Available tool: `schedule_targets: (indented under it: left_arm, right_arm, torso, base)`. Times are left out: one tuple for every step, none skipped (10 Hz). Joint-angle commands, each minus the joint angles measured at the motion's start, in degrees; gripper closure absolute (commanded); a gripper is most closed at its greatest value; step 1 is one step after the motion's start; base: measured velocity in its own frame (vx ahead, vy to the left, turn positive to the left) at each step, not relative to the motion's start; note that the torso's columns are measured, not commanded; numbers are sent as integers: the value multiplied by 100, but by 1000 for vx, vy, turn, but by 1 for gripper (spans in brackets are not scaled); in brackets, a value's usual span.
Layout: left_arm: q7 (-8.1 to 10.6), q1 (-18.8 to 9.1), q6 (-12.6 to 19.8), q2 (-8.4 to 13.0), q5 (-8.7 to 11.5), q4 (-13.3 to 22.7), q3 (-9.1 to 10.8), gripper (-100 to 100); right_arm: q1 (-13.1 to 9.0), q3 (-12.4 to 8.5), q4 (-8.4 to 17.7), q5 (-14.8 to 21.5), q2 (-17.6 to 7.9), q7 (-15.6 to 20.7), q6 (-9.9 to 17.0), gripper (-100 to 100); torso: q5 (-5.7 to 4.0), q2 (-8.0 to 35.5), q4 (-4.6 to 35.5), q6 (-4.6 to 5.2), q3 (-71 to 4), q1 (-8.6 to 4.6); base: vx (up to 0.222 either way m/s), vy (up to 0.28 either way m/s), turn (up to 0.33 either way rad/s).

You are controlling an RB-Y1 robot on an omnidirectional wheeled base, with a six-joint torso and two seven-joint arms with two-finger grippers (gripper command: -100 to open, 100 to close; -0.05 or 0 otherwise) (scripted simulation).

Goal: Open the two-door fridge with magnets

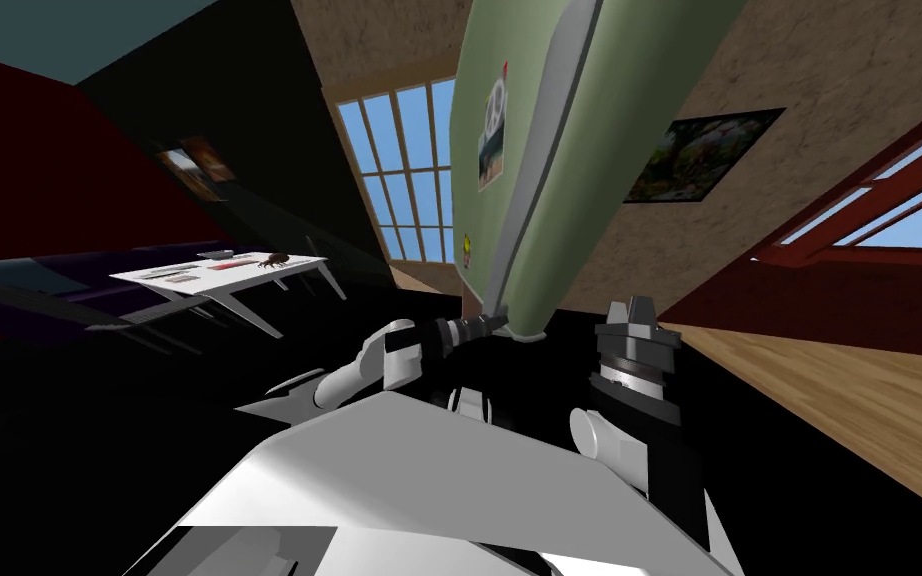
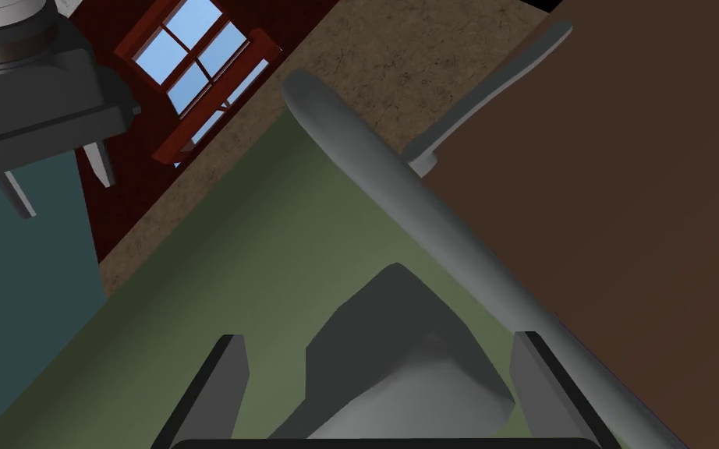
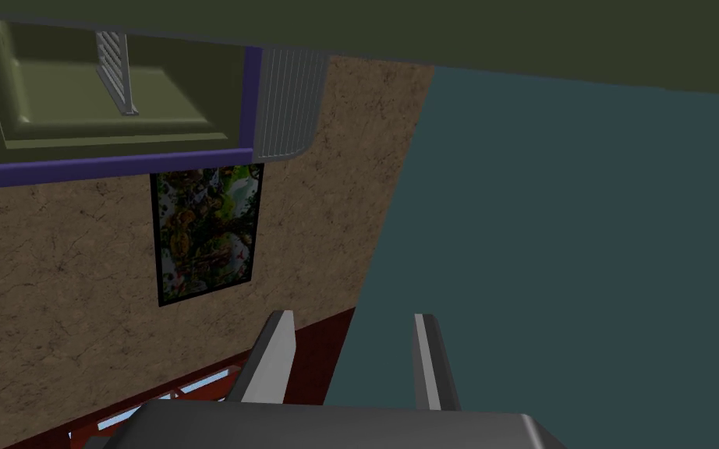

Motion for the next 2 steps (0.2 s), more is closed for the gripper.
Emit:
schedule_targets:
  left_arm:
    - [28,-68,145,26,59,-304,90,-100]
    - [54,-102,262,56,122,-442,116,-100]
  right_arm:
    - [0,0,0,0,-1,0,0,0]
    - [0,-1,1,0,-1,0,0,0]
  torso:
    - [10,15,8,-4,8,29]
    - [12,23,17,-5,11,34]
  base:
    - [31,-13,92]
    - [37,-8,62]
